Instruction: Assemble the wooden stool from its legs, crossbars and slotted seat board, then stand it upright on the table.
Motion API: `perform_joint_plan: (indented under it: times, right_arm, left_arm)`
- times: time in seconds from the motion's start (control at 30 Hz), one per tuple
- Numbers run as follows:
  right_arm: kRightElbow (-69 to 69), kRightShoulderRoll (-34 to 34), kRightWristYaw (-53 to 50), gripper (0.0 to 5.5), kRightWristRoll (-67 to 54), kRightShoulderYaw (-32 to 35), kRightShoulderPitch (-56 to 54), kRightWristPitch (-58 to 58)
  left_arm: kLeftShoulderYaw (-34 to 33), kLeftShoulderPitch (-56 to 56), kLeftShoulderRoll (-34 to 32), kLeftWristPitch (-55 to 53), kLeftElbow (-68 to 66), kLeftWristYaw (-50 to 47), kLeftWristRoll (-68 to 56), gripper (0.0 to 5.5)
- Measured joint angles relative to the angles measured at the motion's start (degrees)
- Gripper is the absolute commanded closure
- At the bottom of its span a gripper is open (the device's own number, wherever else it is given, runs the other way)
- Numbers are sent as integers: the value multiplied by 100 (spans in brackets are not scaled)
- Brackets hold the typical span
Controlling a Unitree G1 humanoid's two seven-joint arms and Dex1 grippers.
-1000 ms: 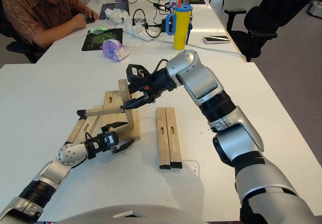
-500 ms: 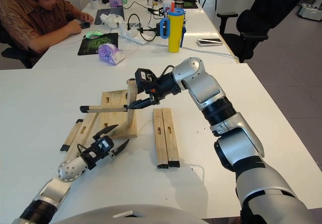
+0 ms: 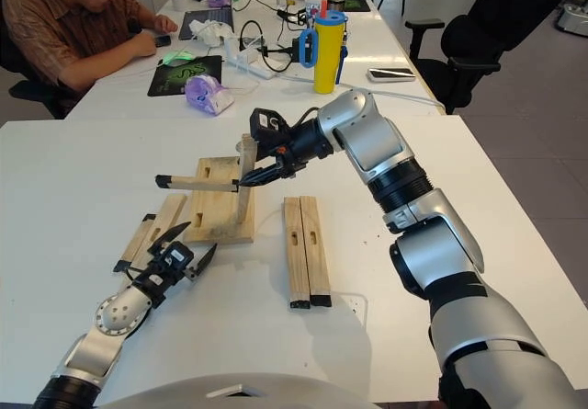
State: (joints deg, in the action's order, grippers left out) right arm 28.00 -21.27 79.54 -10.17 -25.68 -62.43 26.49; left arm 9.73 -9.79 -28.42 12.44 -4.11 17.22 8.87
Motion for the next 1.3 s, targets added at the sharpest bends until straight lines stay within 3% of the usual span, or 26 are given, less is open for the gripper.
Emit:
perform_joint_plan:
  times: [0.37, 0.8, 0.83, 1.07, 1.3]
  right_arm:
    - [1899, 317, 369, 345, 224, 65, -738, -513]
    - [561, 196, 108, 345, 288, 59, 272, -1018]
    - [567, 198, 99, 307, 288, 61, 258, -1033]
    - [588, 319, -87, 203, 294, 185, 531, -776]
    - [-854, -476, -257, 203, 433, 308, 751, -104]
  left_arm:
    - [220, 739, -140, -1537, 368, 1081, -200, 159]
    - [385, 1010, -287, -2374, 502, 1590, -435, 159]
    - [386, 1010, -286, -2374, 500, 1590, -436, 159]
    - [390, 1025, -221, -2372, 480, 1561, -442, 159]
    - [434, 1027, -101, -2373, 454, 1395, -439, 159]
